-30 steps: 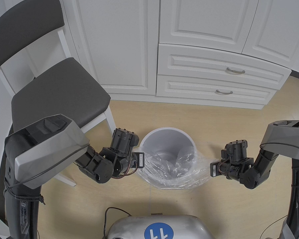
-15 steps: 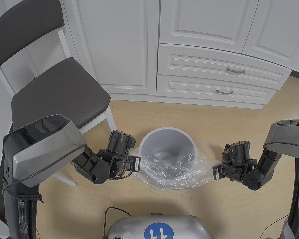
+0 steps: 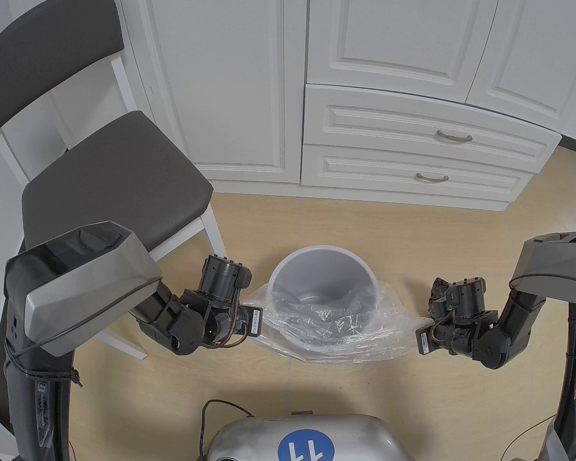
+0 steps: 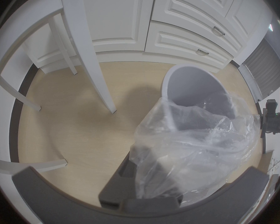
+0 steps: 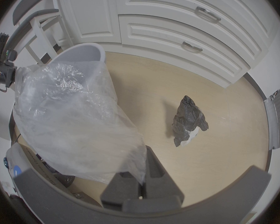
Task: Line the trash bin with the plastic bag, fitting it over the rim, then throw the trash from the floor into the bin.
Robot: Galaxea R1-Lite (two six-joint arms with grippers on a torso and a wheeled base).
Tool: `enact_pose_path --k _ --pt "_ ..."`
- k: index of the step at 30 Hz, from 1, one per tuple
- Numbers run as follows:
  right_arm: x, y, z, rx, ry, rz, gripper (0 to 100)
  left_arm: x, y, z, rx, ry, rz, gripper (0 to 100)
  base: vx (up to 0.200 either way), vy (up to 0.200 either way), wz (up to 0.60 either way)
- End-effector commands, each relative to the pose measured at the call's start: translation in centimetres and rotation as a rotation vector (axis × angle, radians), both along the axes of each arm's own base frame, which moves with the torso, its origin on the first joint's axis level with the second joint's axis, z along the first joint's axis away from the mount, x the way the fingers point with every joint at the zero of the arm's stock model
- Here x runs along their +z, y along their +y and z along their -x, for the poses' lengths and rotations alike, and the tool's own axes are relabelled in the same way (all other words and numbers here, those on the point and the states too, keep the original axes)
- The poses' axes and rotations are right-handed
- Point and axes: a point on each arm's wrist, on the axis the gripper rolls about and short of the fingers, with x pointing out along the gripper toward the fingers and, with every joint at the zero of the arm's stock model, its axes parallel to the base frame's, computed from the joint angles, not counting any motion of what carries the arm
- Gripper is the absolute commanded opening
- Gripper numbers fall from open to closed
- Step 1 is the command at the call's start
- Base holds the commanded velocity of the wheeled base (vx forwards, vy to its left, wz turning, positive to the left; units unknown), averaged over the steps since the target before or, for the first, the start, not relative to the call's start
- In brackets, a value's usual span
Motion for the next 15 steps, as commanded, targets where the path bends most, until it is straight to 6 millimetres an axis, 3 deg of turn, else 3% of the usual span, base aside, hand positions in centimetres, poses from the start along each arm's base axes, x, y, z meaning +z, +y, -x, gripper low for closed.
enact_pose_path --k 1,15 --pt "-0.7 -0.1 -0.3 -0.006 0.014 0.003 0 -1.1 -0.3 -0.3 0.001 0.016 -0.004 0 0.000 0.000 0.00" --pt "-2.2 -0.2 -1.2 -0.020 0.026 -0.001 0 -1.0 -0.8 -1.8 0.075 0.000 0.091 0 0.000 0.000 0.00"
